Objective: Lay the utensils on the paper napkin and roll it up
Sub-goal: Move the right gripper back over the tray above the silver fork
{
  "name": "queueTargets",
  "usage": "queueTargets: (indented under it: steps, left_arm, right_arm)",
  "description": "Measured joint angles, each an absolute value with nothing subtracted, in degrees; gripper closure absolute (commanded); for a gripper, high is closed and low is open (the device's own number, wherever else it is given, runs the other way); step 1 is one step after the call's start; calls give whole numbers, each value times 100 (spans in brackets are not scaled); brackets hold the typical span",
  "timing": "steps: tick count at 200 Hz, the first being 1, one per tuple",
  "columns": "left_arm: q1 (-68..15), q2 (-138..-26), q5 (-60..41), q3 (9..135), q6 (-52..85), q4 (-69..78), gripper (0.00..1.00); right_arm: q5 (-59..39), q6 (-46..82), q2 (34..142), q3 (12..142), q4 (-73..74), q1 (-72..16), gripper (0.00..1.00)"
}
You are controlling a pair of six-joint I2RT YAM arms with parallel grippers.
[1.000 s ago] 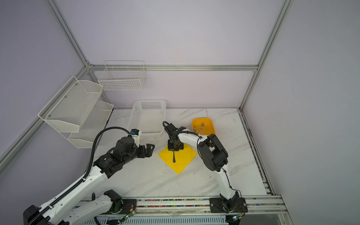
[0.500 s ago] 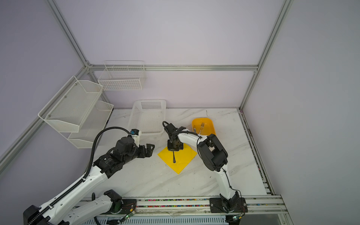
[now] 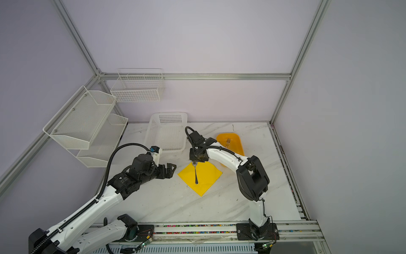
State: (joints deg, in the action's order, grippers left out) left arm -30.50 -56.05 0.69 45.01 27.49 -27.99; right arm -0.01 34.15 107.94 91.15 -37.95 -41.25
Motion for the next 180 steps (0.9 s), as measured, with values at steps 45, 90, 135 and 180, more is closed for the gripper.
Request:
queueTargets:
  steps: [45,90,135,180]
  left_arm:
    - [-3050,-6080,-539,4517,2742,-2661,0]
    - [-3194,-6718,-1079,4613,2744,-2574,0]
    - [-3393,-7124,-1288,5019,2740,-2565,0]
    - [-3514,-7505,-1337,5354,2746,-2484,0]
  right_arm:
    - [303,3096,9598,8554,-3667,-2676,71]
    - [202,2611,9950,8219,-3708,-1634,71]
    - [10,2268,11102,8707,-3769,-1457,70]
    - [-25,2097,12018,9498,-3896,-1468,70]
